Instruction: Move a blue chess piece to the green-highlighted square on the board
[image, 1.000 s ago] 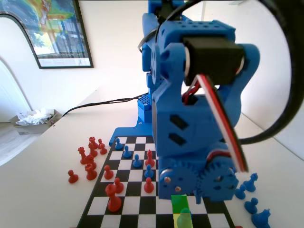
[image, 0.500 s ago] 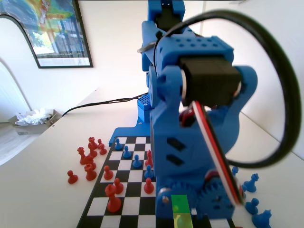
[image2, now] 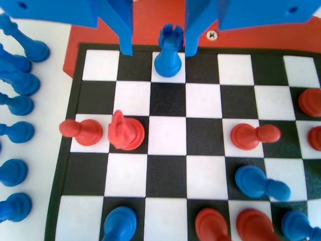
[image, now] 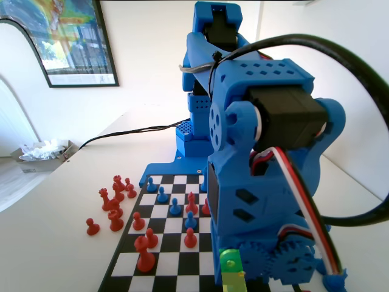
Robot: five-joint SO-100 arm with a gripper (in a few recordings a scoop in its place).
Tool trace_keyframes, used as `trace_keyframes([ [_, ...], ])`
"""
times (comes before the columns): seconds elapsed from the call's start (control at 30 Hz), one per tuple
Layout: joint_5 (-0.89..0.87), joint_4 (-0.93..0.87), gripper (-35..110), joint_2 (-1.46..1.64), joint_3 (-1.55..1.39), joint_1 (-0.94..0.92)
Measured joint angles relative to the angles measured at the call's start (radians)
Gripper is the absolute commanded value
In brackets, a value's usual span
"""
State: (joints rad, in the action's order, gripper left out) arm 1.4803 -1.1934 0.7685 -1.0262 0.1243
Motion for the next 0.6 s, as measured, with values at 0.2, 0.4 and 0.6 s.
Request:
trace_keyframes([
  [0.2,0.014,0.012,13,-0.015,0.0,-0.021],
  [0.4,0.017,0.028,13,-0.017,0.0,-0.028],
  [0.6,0.017,0.025,12,-0.017,0.0,-0.041],
])
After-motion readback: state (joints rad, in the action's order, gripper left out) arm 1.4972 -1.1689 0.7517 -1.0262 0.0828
